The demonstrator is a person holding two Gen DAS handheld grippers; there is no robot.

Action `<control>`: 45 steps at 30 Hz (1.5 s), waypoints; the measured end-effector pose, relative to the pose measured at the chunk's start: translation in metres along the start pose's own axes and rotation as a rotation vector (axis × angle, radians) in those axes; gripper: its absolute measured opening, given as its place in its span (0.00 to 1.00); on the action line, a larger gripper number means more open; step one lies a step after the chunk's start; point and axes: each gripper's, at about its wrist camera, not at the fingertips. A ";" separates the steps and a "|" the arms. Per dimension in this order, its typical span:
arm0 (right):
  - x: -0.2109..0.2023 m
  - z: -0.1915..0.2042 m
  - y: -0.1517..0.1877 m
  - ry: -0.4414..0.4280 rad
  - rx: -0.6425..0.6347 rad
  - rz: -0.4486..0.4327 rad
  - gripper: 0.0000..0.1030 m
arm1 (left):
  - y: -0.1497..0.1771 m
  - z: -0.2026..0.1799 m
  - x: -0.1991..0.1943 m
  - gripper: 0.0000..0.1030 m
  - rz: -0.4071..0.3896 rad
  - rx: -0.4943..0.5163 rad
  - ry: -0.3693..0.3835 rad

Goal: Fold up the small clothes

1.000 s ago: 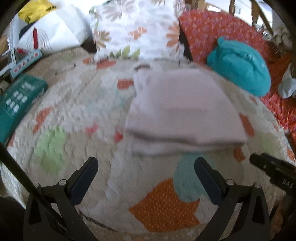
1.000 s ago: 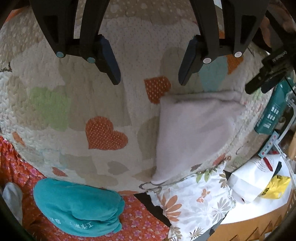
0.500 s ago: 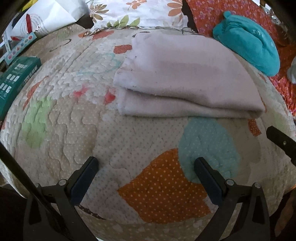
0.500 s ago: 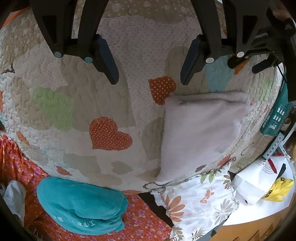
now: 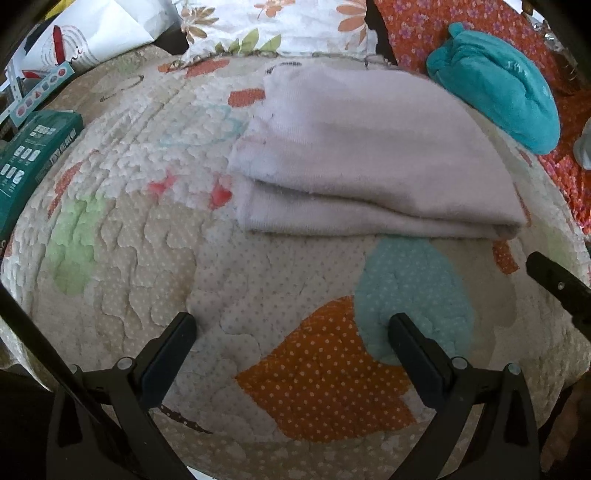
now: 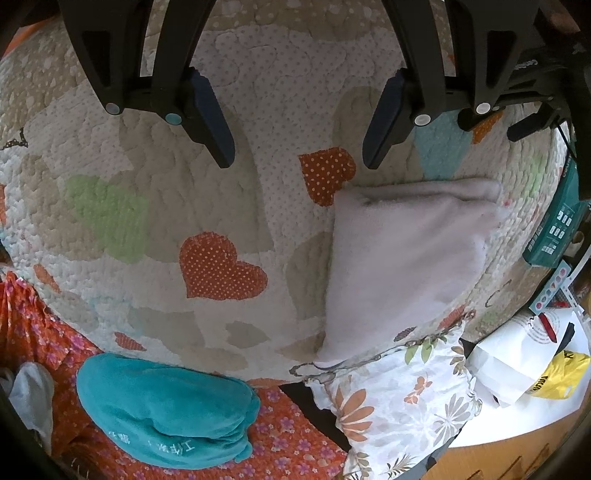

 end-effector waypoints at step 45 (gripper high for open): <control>-0.013 0.004 -0.002 0.059 -0.043 -0.092 0.82 | -0.001 -0.018 -0.034 1.00 -0.136 0.077 0.042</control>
Point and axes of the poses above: each gripper's, at about its wrist camera, not at the fingertips, and x roughly the way its jaws point, z to its left, y to its underside, and after that the axes turned 12 degrees about x, right-handed
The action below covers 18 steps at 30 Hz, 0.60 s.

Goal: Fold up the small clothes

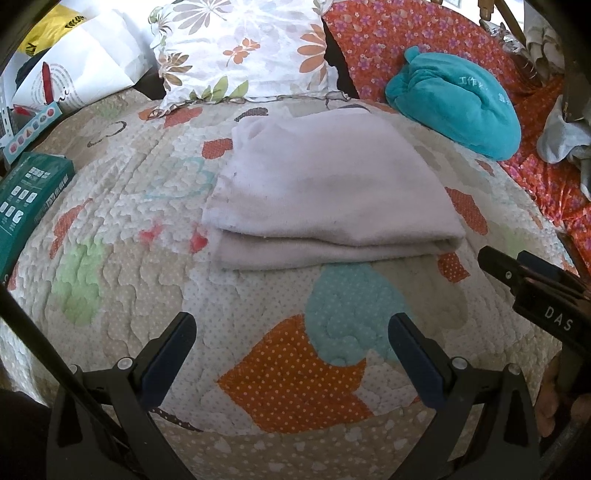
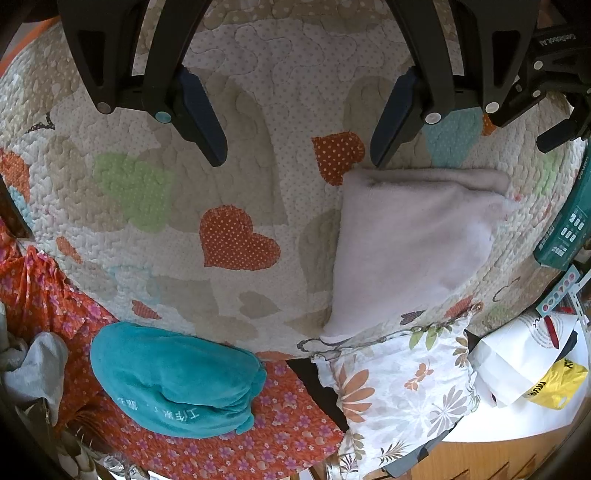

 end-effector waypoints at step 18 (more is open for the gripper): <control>-0.002 0.005 0.002 -0.018 -0.016 -0.007 0.84 | 0.003 0.008 0.012 1.00 0.043 -0.018 0.008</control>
Point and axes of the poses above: each gripper's, at about its wrist camera, not at the fingertips, and x roughly the way its jaws point, z to its left, y to its underside, and after that the axes turned 12 degrees about x, right-handed
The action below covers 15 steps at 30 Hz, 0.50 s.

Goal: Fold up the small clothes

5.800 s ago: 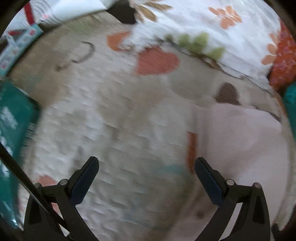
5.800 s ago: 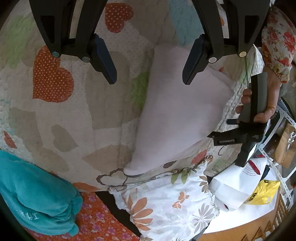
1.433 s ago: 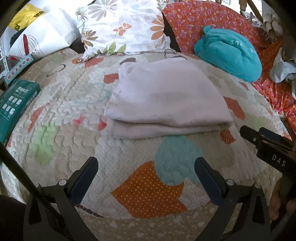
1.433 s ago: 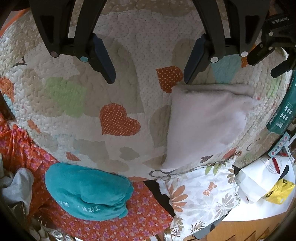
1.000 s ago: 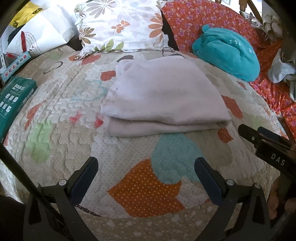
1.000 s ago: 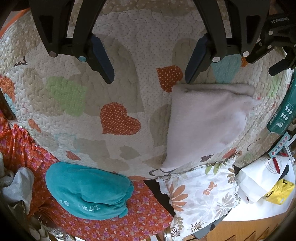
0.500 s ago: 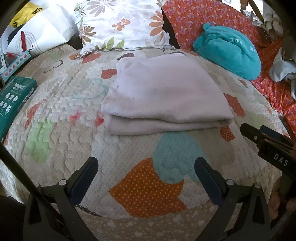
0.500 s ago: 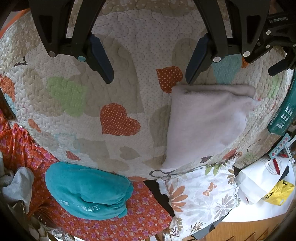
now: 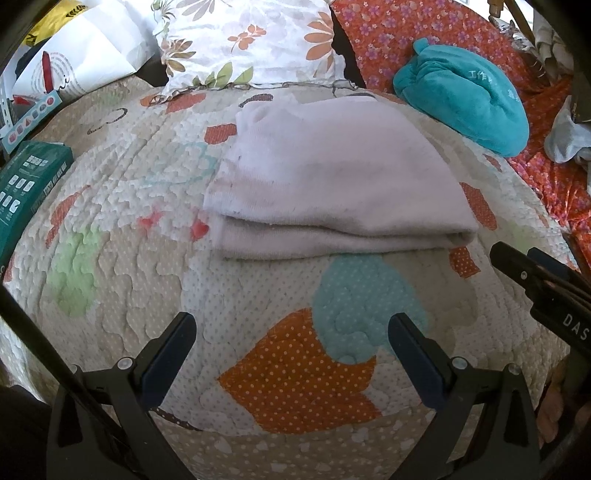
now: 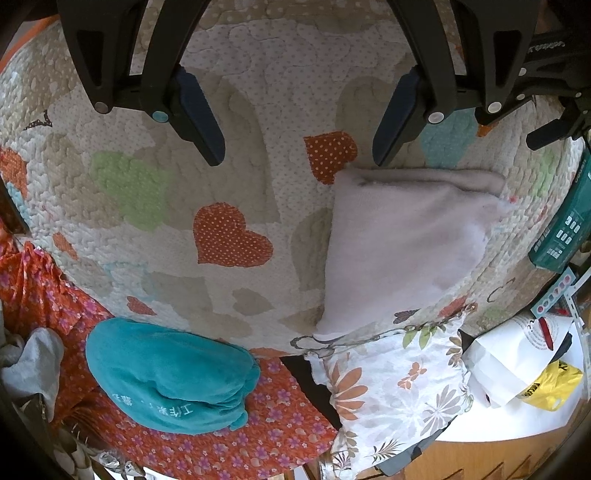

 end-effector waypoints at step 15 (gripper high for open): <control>-0.003 0.008 0.004 -0.015 -0.027 -0.006 0.84 | 0.001 0.004 0.004 1.00 0.016 -0.006 0.000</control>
Point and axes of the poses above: each gripper's, at about its wrist camera, not at the fingertips, and x roughly the way its jaws point, z to its left, y to its underside, and after that the axes turned 12 degrees about x, right-handed
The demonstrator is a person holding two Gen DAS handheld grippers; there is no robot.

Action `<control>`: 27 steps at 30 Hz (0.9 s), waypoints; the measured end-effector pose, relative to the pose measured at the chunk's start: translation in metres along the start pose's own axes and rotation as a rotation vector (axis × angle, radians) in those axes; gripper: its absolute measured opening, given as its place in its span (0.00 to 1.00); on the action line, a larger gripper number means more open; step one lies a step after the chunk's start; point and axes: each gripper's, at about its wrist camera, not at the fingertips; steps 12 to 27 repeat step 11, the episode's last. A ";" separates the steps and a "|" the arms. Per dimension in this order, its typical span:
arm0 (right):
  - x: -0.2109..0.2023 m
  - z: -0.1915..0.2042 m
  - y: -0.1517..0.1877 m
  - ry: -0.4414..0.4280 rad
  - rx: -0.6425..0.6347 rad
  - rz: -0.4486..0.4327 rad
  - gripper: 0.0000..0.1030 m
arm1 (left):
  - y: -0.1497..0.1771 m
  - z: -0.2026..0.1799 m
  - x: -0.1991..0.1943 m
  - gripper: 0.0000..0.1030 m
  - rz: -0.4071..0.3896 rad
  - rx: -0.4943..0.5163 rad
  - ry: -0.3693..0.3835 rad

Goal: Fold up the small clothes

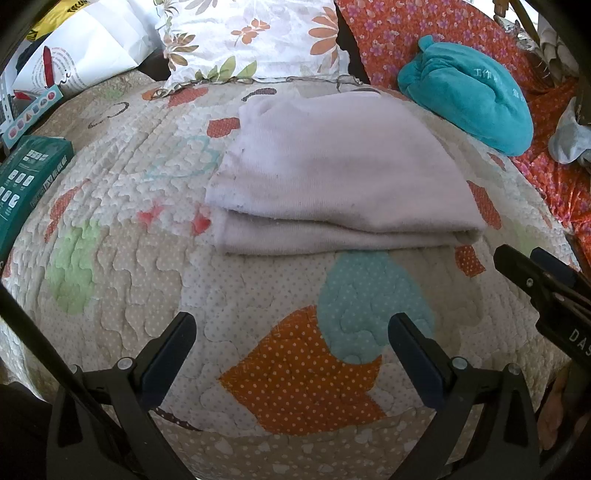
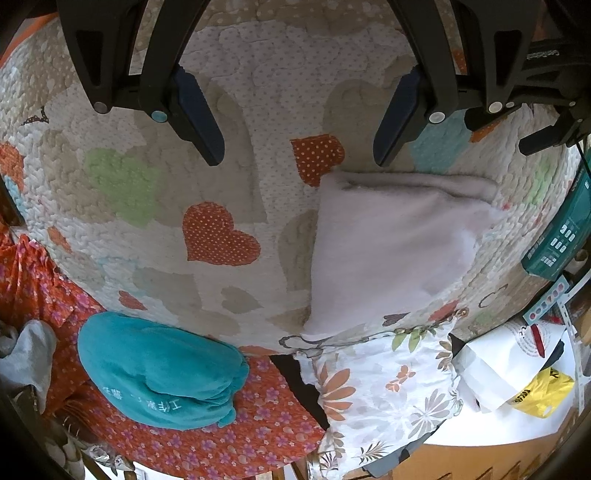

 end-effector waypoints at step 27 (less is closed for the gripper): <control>0.001 0.003 0.003 -0.001 0.000 0.008 0.85 | 0.001 0.001 0.002 1.00 0.001 -0.002 0.000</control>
Point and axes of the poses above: each gripper's, at about its wrist camera, not at the fingertips, and x roughly the way its jaws point, z to its left, y to its underside, and after that the axes turned 12 degrees about x, right-handed
